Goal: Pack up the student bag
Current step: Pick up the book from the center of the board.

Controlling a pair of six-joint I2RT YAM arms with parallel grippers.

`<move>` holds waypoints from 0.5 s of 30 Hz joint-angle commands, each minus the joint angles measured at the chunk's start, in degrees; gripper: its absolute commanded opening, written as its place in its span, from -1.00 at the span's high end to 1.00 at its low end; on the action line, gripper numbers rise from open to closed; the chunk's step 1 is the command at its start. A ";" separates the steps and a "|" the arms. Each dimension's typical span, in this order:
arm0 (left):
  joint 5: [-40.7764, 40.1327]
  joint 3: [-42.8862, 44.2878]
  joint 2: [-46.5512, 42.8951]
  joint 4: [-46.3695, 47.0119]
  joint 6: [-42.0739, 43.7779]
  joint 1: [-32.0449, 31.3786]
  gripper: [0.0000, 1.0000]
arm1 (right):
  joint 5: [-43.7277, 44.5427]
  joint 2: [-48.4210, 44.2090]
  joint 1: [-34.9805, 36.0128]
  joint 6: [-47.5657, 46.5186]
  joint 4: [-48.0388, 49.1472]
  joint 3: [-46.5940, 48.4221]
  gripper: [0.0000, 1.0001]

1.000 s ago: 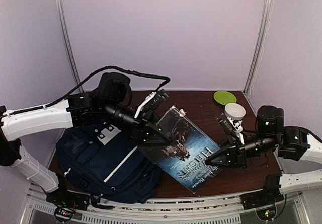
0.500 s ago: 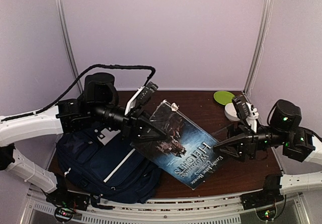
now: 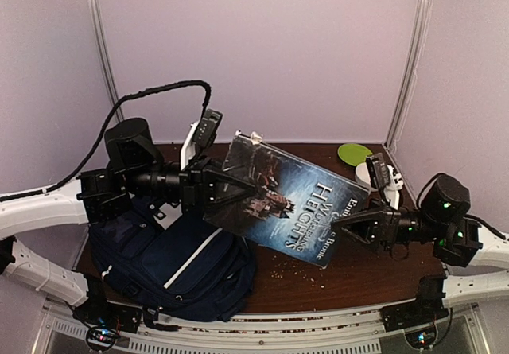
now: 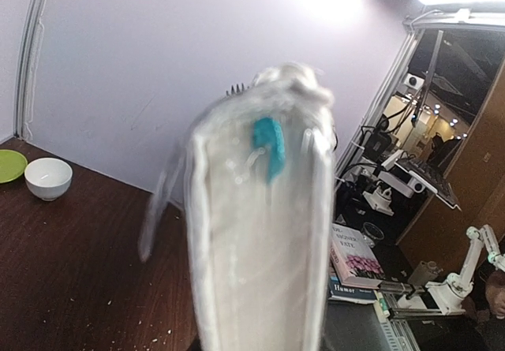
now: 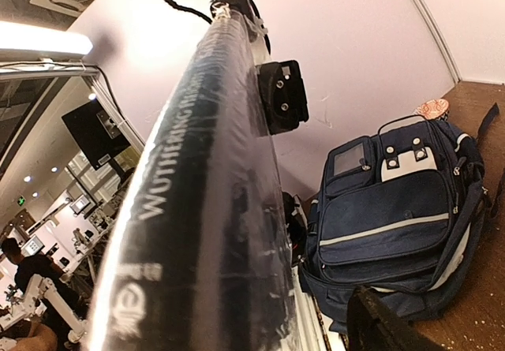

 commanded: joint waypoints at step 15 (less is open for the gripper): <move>-38.95 -4.77 -12.58 -33.10 -0.07 -1.30 -0.96 | 28.52 -9.63 1.34 -4.13 -11.73 0.18 1.00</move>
